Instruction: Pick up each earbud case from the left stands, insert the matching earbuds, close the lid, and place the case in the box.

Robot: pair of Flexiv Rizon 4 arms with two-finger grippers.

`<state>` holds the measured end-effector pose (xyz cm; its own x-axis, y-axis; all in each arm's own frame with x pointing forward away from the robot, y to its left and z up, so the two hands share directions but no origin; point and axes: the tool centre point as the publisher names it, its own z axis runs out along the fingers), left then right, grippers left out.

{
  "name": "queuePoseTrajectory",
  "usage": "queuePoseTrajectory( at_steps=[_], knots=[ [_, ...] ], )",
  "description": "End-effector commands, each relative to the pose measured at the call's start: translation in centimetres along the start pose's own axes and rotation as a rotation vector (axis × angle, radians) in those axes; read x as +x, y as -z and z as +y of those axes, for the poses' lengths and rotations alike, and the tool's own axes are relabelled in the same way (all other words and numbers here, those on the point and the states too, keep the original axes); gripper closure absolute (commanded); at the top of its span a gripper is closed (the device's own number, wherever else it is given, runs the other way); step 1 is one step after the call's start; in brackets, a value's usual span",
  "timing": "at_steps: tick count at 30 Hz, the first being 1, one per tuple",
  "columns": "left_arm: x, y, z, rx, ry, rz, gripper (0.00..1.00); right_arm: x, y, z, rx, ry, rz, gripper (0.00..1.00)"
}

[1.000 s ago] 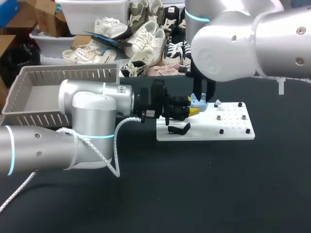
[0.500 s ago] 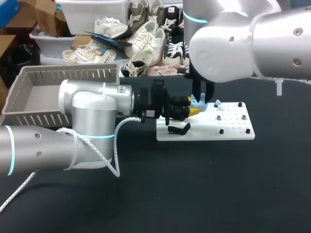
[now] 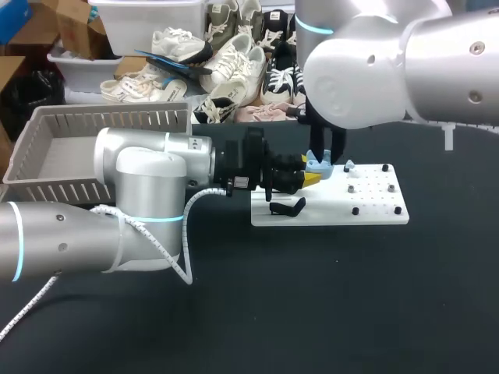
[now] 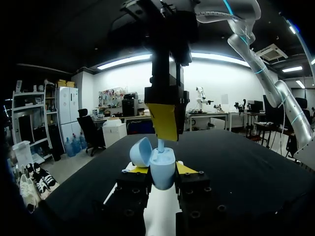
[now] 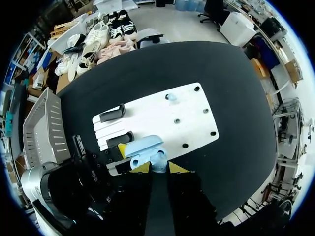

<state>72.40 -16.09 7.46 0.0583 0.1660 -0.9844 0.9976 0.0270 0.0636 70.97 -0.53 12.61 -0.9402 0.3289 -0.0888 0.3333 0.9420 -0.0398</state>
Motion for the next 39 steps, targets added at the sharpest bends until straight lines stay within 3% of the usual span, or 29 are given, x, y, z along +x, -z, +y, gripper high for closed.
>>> queuePoseTrajectory(
  at_steps=[1, 24, 26, 28, 39],
  knots=[
    [0.1, 0.0, 0.0, 0.000, -0.001, -0.003, 1.00, -0.1, -0.1, 0.1, 0.001, -0.001, 0.004, 1.00],
    [0.1, 0.0, 0.0, 0.000, -0.001, -0.003, 1.00, -0.1, -0.8, 0.2, 0.007, -0.002, 0.028, 1.00],
    [0.1, 0.0, 0.0, 0.000, -0.001, -0.003, 1.00, -0.1, -0.8, 0.2, 0.006, -0.002, 0.029, 0.79],
    [0.1, 0.0, 0.0, 0.000, -0.001, -0.003, 1.00, -0.1, -0.8, 0.1, 0.003, -0.001, 0.029, 0.75],
    [0.1, 0.0, 0.0, 0.000, -0.001, -0.003, 1.00, -0.1, 0.0, -1.0, -0.023, -0.017, 0.016, 0.80]
  ],
)
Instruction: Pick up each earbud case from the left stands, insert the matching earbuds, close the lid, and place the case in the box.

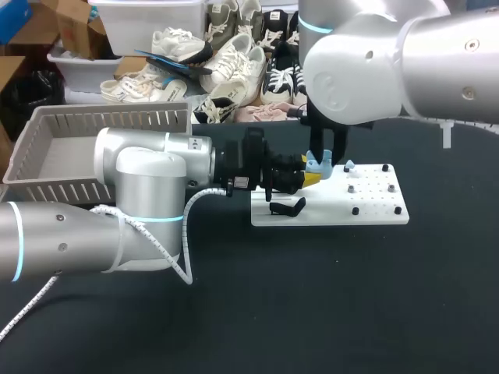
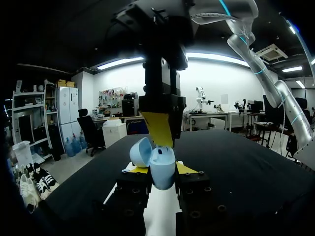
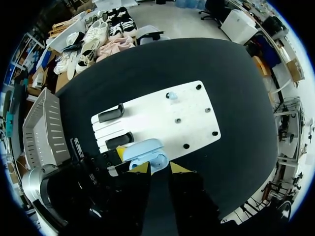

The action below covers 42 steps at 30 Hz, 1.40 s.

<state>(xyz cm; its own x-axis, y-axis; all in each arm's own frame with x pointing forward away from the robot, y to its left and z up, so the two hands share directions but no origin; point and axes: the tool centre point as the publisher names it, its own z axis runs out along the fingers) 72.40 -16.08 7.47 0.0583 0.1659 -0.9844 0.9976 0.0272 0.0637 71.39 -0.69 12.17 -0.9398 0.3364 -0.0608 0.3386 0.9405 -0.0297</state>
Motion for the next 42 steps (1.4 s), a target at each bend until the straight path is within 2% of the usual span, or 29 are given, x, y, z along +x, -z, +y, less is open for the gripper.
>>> queuePoseTrajectory(
  at_steps=[1, 8, 10, 15, 19, 23, 25, 33, 42],
  knots=[
    [0.1, 0.0, 0.0, 0.000, -0.001, -0.002, 1.00, 0.2, 0.6, -1.3, -0.020, -0.017, -0.017, 0.80],
    [0.1, 0.0, 0.0, 0.000, -0.001, -0.002, 1.00, -1.3, 1.2, -4.3, -0.048, -0.067, -0.054, 0.78],
    [0.1, 0.0, 0.0, 0.000, -0.001, -0.002, 1.00, -2.0, 1.1, -5.1, -0.082, -0.074, -0.055, 0.78],
    [0.1, 0.0, 0.0, 0.000, -0.001, -0.002, 1.00, -4.2, 0.4, -6.6, -0.153, -0.083, -0.061, 0.76],
    [0.1, 0.0, 0.0, 0.000, -0.001, -0.002, 1.00, -6.3, -0.4, -6.9, -0.201, -0.061, -0.107, 0.76],
    [0.1, 0.0, 0.0, 0.000, -0.001, -0.002, 1.00, -7.3, -1.0, -6.8, -0.233, -0.056, -0.155, 0.74],
    [0.1, 0.0, 0.0, 0.000, -0.001, -0.002, 1.00, -7.7, -1.7, -6.4, -0.241, -0.035, -0.180, 0.80],
    [0.1, 0.0, 0.0, 0.000, -0.001, -0.002, 1.00, -8.3, -4.8, -4.6, -0.318, 0.003, -0.163, 0.76],
    [0.1, 0.0, 0.0, 0.000, -0.001, -0.002, 1.00, -8.9, -6.0, -3.5, -0.322, 0.022, -0.158, 0.69]
  ],
)
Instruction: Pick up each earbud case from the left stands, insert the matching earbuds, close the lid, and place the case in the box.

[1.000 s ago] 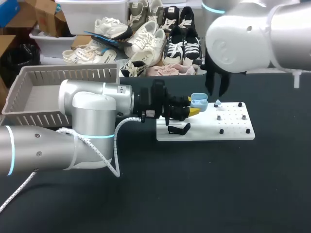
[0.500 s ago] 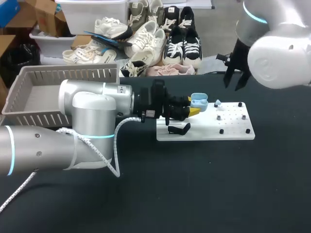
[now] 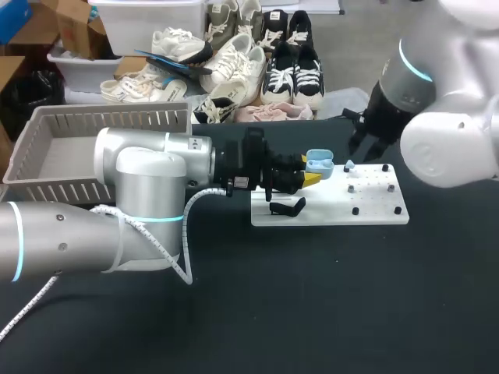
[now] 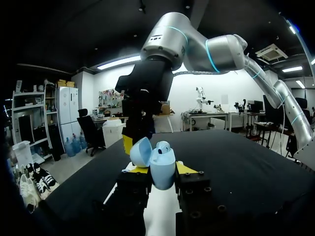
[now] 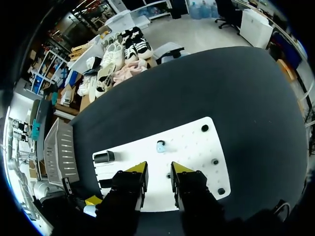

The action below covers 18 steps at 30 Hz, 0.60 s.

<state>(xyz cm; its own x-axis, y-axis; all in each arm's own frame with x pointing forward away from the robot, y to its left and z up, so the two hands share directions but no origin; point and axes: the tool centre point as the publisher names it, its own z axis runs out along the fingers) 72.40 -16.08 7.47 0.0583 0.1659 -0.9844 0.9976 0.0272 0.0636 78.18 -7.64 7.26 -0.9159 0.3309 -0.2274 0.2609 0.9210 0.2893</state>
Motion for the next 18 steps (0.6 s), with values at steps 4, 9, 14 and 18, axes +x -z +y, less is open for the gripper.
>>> queuePoseTrajectory(
  at_steps=[4, 9, 14, 18],
  knots=[
    [0.1, 0.0, 0.0, 0.000, -0.001, -0.002, 1.00, -0.7, -1.3, 0.2, 0.020, -0.015, 0.025, 0.71],
    [0.1, 0.0, 0.0, 0.000, -0.001, -0.002, 1.00, -0.9, -1.8, -0.3, 0.019, -0.049, 0.031, 0.68],
    [0.1, 0.0, 0.0, 0.000, -0.001, -0.002, 1.00, -0.9, -2.2, -0.5, 0.021, -0.069, 0.041, 0.66],
    [0.1, 0.0, 0.0, 0.000, -0.001, -0.002, 1.00, -0.9, -2.4, -0.7, 0.022, -0.082, 0.051, 0.64]
  ],
)
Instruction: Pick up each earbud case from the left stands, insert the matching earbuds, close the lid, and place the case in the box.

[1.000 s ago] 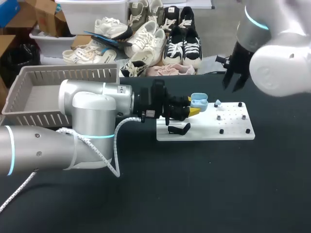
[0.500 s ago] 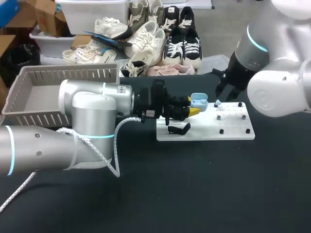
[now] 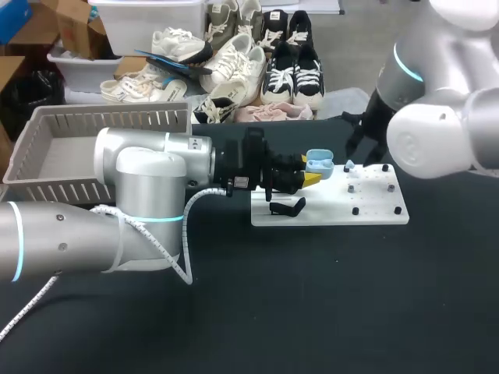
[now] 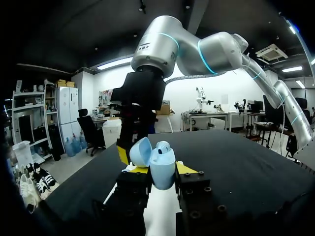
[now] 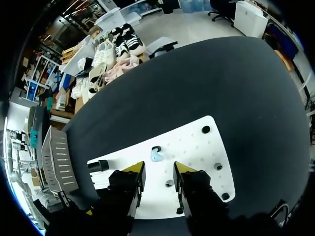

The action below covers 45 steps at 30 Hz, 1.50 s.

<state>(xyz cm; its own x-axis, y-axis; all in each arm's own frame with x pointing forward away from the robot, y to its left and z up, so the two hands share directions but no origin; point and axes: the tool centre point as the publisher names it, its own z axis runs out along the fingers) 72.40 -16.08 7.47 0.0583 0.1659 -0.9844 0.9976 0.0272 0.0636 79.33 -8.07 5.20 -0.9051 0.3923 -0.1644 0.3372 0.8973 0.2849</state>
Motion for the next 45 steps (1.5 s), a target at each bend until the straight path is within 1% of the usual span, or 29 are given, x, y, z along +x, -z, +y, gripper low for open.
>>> queuePoseTrajectory(
  at_steps=[1, 7, 30, 45],
  knots=[
    [0.1, 0.0, 0.0, 0.000, -0.001, -0.002, 1.00, -0.2, -0.3, 0.0, 0.000, -0.010, 0.011, 0.64],
    [0.1, 0.0, 0.0, 0.000, -0.001, -0.002, 1.00, 0.1, -0.8, 0.1, -0.005, -0.018, 0.020, 0.66],
    [0.1, 0.0, 0.0, 0.000, -0.001, -0.002, 1.00, 0.4, -2.1, 0.2, -0.017, -0.028, 0.054, 0.67],
    [0.1, 0.0, 0.0, 0.000, -0.001, -0.002, 1.00, -0.1, -2.5, 0.4, -0.021, -0.025, 0.057, 0.70]
  ],
)
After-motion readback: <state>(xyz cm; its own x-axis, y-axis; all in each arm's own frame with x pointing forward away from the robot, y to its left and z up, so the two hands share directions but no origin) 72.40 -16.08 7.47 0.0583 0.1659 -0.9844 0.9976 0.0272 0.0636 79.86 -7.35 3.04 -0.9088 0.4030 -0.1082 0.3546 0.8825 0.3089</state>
